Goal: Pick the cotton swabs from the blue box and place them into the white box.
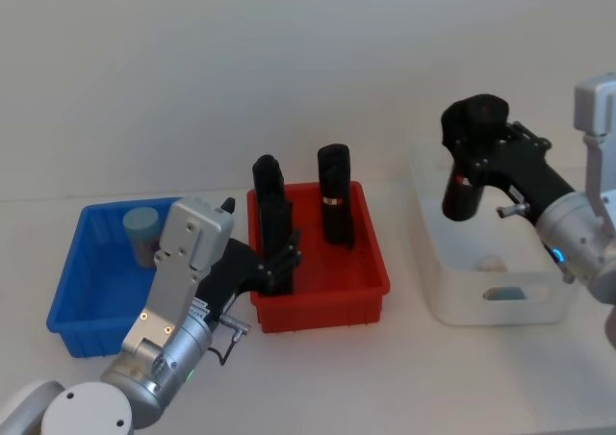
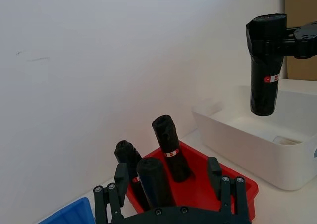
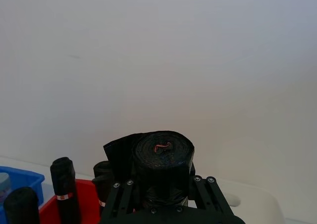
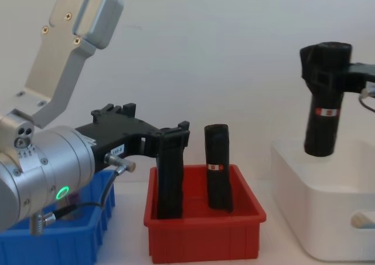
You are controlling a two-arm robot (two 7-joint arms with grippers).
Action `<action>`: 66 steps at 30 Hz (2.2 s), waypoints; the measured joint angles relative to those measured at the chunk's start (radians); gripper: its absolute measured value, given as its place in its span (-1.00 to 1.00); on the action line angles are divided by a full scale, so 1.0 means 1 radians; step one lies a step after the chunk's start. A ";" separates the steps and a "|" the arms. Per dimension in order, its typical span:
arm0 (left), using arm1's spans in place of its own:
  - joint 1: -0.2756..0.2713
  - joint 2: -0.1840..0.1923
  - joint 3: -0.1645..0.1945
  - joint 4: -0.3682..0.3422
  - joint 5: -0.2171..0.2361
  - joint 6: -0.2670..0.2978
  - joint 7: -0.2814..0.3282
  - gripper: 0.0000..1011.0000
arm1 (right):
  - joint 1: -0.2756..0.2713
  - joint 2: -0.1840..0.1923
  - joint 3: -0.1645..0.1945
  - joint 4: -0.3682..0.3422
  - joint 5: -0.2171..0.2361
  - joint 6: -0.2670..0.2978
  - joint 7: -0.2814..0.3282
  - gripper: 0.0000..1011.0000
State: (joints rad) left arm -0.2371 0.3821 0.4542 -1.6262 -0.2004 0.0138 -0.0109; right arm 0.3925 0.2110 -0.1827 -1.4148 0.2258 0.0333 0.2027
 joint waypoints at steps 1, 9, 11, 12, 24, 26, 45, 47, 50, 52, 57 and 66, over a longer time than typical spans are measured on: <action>0.000 0.000 0.000 0.000 0.000 0.000 0.000 0.99 | -0.003 0.002 0.002 -0.005 0.000 0.005 -0.007 -0.05; 0.000 0.000 0.000 0.000 0.000 0.000 0.000 0.99 | -0.026 0.019 0.016 -0.038 0.002 0.059 -0.044 -0.05; 0.000 0.000 0.000 0.000 0.000 0.000 0.000 0.99 | -0.029 0.021 0.017 -0.040 0.003 0.069 -0.047 -0.05; 0.000 0.000 0.000 0.000 0.000 0.000 0.000 0.99 | -0.030 0.022 0.018 -0.040 0.003 0.072 -0.047 -0.05; 0.000 0.000 0.000 0.000 0.000 0.000 0.000 0.99 | -0.037 0.024 0.018 -0.037 0.008 0.095 -0.039 0.51; 0.000 0.000 0.000 0.000 0.000 0.000 0.000 0.99 | -0.038 0.023 0.018 -0.036 0.008 0.095 -0.037 0.61; 0.000 0.000 0.000 0.000 0.000 0.000 0.000 0.99 | -0.041 0.023 0.015 -0.033 0.010 0.100 -0.027 0.98; 0.000 0.000 0.000 0.000 0.000 0.000 0.000 0.99 | -0.041 0.023 0.015 -0.033 0.010 0.100 -0.027 0.98; 0.000 0.000 0.000 0.000 0.000 0.000 0.000 0.99 | -0.042 0.023 0.015 -0.033 0.010 0.100 -0.027 0.98; 0.000 0.000 0.000 0.000 0.000 0.000 0.000 0.99 | -0.042 0.023 0.015 -0.032 0.010 0.100 -0.026 0.98; 0.000 0.000 0.000 0.000 0.000 0.000 0.000 0.99 | -0.042 0.023 0.015 -0.032 0.010 0.100 -0.026 0.98; 0.000 0.000 0.000 0.000 0.000 0.000 0.000 0.99 | -0.042 0.023 0.015 -0.032 0.010 0.100 -0.025 0.98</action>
